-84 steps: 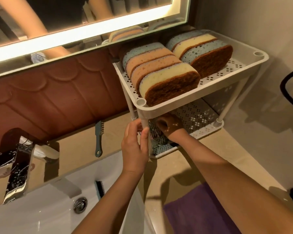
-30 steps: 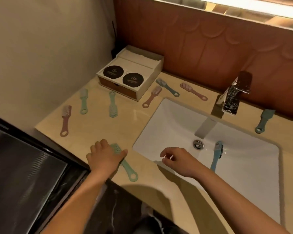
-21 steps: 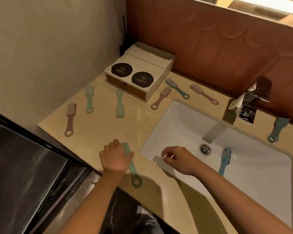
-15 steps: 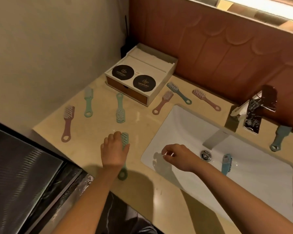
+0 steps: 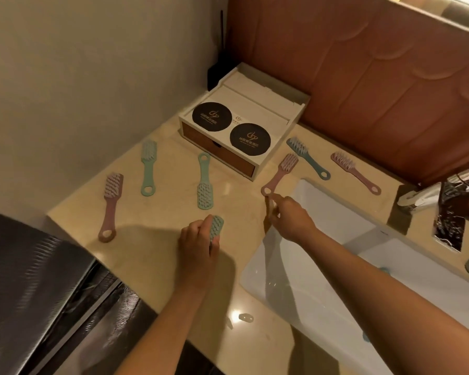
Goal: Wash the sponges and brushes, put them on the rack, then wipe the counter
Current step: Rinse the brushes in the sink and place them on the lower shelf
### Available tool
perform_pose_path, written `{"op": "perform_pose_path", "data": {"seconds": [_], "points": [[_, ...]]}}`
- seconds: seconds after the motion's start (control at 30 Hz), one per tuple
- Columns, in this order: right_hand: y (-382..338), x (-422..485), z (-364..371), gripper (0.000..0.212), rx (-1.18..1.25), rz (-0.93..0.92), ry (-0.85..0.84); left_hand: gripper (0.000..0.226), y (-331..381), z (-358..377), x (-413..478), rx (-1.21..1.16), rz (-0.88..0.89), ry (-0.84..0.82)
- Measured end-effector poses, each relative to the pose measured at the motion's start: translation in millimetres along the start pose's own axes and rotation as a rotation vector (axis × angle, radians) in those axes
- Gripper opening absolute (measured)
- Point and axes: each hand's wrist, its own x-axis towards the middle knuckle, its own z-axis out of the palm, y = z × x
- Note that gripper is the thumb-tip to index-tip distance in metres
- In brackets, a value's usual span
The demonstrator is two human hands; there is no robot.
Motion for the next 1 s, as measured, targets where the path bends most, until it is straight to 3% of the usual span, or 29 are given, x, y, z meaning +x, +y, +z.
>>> {"op": "perform_pose_path", "data": {"seconds": [0.13,0.23,0.43,0.6,0.73,0.9,1.0], "points": [[-5,10,2,0.044,-0.034,0.043,0.01,0.043,-1,0,-2,-0.155,-0.035,0.047],[-3,6,6,0.032,-0.011,0.064,0.091,0.05,1,-2,-1,-0.158,-0.048,0.083],[10,-11,25,0.032,0.312,0.229,0.243,0.054,-3,2,0,-0.066,-0.072,0.085],[8,-11,30,0.046,0.638,0.387,0.192,0.034,-5,6,-1,-0.074,-0.053,0.101],[11,-20,31,0.02,0.682,0.414,0.154,0.033,-5,5,1,-0.11,-0.07,0.12],[10,-24,39,0.031,0.724,0.453,0.087,0.049,10,-6,-4,-0.1,-0.059,0.082],[11,-23,43,0.038,0.72,0.403,0.068,0.037,24,-17,-10,-0.248,-0.071,0.037]]}}
